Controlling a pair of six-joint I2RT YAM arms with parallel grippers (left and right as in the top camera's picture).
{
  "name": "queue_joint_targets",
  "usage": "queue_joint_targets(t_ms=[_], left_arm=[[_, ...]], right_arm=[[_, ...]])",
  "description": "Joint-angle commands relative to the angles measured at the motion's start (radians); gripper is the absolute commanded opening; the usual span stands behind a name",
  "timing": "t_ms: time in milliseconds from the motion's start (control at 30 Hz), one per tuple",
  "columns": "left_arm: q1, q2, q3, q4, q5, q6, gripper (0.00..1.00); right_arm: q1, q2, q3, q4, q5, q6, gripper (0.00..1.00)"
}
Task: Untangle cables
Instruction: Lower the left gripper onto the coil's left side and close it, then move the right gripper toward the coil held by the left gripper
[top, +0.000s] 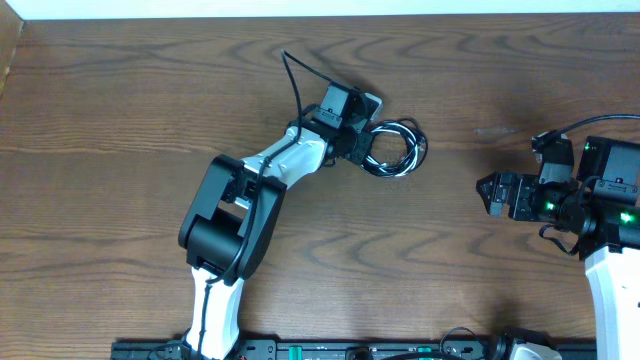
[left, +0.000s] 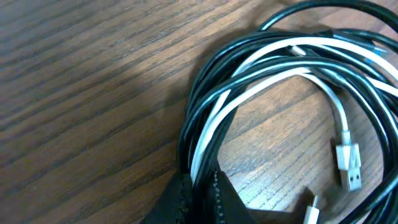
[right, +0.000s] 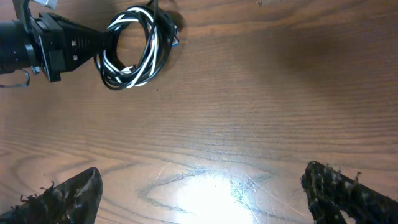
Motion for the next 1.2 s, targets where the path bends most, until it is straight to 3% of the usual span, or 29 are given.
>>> queue_joint_targets(t_ms=[0, 300, 567, 833, 1067, 1133, 1167], left_arm=[[-0.004, 0.020, 0.017, -0.003, -0.014, -0.017, 0.07], [-0.004, -0.127, 0.027, -0.038, -0.014, -0.027, 0.08], [-0.004, -0.367, 0.027, -0.136, -0.014, -0.027, 0.08], [-0.004, -0.498, 0.027, -0.227, -0.008, -0.051, 0.08], [-0.006, -0.529, 0.027, -0.286, 0.094, -0.050, 0.08], [-0.014, -0.538, 0.027, -0.296, 0.143, -0.049, 0.08], [-0.021, -0.544, 0.027, -0.299, 0.151, -0.050, 0.08]], right_arm=[[-0.002, -0.003, -0.005, 0.000, -0.013, -0.020, 0.99], [-0.002, 0.008, -0.005, 0.003, -0.049, -0.024, 0.99], [0.030, 0.022, -0.005, 0.056, -0.335, -0.116, 0.99], [0.116, 0.053, -0.005, 0.133, -0.346, -0.097, 0.99], [0.175, 0.111, -0.005, 0.271, -0.343, -0.051, 0.71], [0.186, 0.129, -0.005, 0.300, -0.343, -0.052, 0.75], [0.192, 0.142, -0.005, 0.319, -0.335, -0.052, 0.71]])
